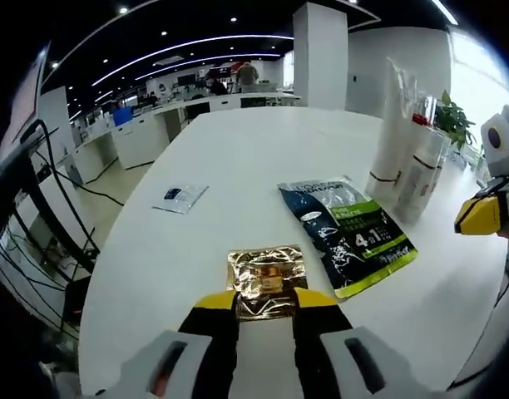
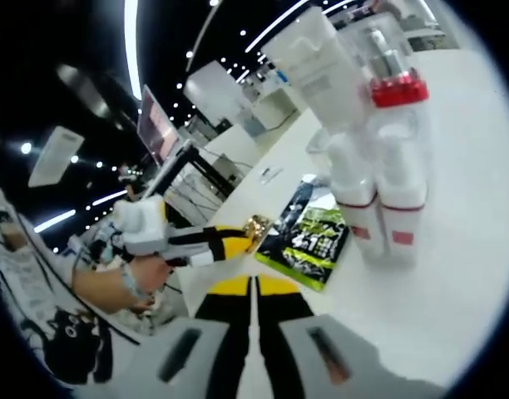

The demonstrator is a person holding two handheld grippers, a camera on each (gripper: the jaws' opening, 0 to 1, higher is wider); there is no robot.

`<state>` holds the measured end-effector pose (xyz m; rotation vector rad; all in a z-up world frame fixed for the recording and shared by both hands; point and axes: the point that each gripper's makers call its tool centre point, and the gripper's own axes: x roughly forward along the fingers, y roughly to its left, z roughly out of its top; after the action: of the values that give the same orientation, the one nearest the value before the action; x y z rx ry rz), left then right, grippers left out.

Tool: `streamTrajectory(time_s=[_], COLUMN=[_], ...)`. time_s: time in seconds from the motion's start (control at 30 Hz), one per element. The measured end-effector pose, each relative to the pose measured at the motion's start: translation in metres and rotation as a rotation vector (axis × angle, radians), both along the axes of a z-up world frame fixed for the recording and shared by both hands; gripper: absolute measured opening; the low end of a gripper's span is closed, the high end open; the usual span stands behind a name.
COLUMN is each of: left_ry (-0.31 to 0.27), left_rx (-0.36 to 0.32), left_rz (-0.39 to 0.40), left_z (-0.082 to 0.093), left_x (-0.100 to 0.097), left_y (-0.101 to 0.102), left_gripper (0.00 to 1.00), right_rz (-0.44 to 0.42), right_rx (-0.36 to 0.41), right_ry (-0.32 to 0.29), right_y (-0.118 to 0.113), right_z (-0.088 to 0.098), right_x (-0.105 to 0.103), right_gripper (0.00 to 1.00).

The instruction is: Arrange the skincare products in the storage area until every visible bottle or jar stands upright without overlapping.

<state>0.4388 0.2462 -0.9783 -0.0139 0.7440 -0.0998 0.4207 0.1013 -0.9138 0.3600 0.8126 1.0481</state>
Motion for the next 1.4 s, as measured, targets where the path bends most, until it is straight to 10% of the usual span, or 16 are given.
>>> streamTrajectory(time_s=[0.73,1.4], left_ry=[0.029,0.026], left_rx=[-0.296,-0.298], left_rz=[0.031,0.009], left_z=[0.004,0.009], left_x=[0.0,-0.008], left_y=[0.007,0.003], left_gripper=[0.38,0.35], right_rz=[-0.017,-0.009], right_rx=[-0.004,-0.009], right_ry=[-0.001,-0.003], right_y=[-0.005,-0.004], right_z=[-0.001,-0.002], right_x=[0.001,-0.002], right_gripper=[0.01,0.01])
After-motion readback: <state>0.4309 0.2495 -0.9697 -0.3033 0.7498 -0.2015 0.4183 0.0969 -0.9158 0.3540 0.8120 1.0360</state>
